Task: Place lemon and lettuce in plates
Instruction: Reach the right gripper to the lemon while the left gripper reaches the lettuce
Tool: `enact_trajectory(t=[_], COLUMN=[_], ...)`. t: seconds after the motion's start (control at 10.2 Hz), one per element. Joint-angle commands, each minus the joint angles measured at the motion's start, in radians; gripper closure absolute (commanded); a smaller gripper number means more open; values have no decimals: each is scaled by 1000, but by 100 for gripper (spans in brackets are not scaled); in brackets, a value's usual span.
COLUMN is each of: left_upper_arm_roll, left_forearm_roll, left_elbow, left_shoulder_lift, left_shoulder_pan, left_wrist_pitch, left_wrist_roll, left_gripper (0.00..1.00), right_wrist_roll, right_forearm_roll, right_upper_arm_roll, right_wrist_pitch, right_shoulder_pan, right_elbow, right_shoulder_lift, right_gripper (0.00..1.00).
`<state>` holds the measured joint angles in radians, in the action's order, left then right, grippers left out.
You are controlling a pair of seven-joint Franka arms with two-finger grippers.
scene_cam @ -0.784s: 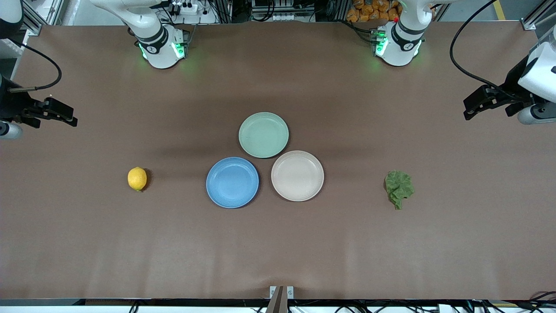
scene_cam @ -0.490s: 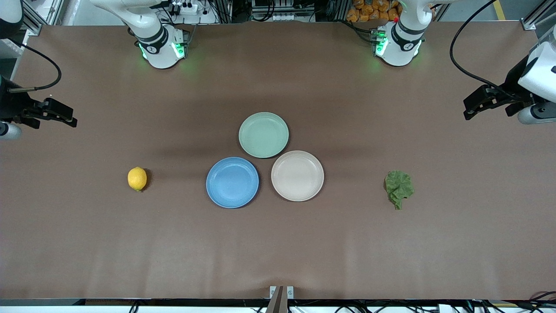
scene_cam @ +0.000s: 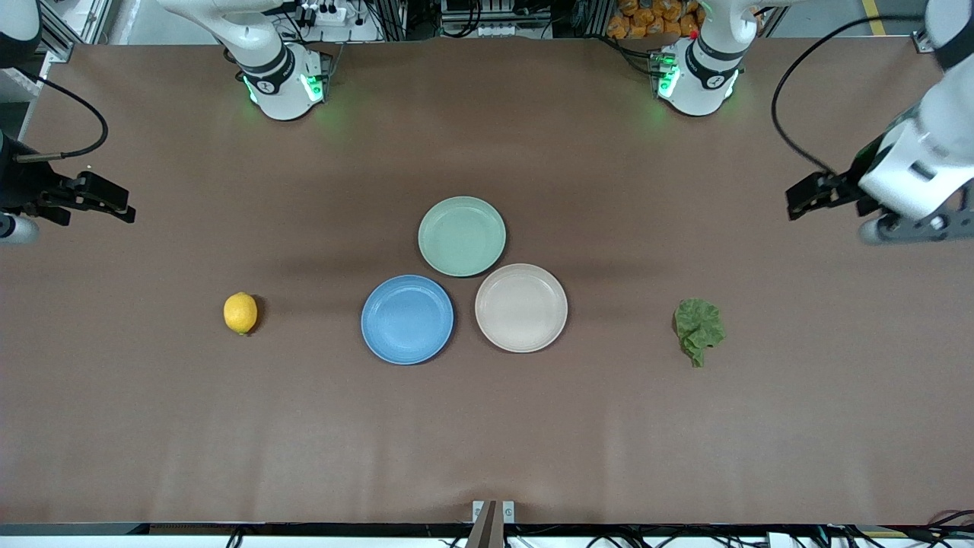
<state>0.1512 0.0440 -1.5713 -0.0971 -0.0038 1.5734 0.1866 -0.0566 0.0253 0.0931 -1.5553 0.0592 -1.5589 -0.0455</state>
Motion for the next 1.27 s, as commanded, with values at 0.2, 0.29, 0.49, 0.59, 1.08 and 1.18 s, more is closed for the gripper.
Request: enact_trajectory(t=[0.2,0.29,0.49,0.59,1.08,1.18], left_upper_arm_roll=[1,1,-1,-1,-12,-12], left_forearm_roll=[14,14,52,112,158,160], left_elbow=[-319,-343,-363,-369,-355,-357], left_shoulder_lift=[-36,-91,-220,-280,-453,-473], left_shoulder_pan=[5,1,1,8,4,4], left_wrist_pitch=[421,506,668,750,958,985], left_wrist_roll=[-24,-24,-22,-21,-7,-7], left_gripper=[0,0,0,0,0,2], right_wrist_roll=[-3,-3,-2,-2,-6,-6], right_forearm_roll=[-10,-10,-8,-8,-7,-4], right_upper_arm_roll=[-4,-3,-1,-1,-3,-4], right_wrist_pitch=[-58,-60,-141,-204,-449,-510], right_shoulder_pan=[-9,-9,-24,-35,-88,-76], right_elbow=[-58,-72,-125,-154,-196,-234], right_shoulder_lift=[21,24,-23,-81,-361,-376], right_gripper=[0,0,0,0,0,0])
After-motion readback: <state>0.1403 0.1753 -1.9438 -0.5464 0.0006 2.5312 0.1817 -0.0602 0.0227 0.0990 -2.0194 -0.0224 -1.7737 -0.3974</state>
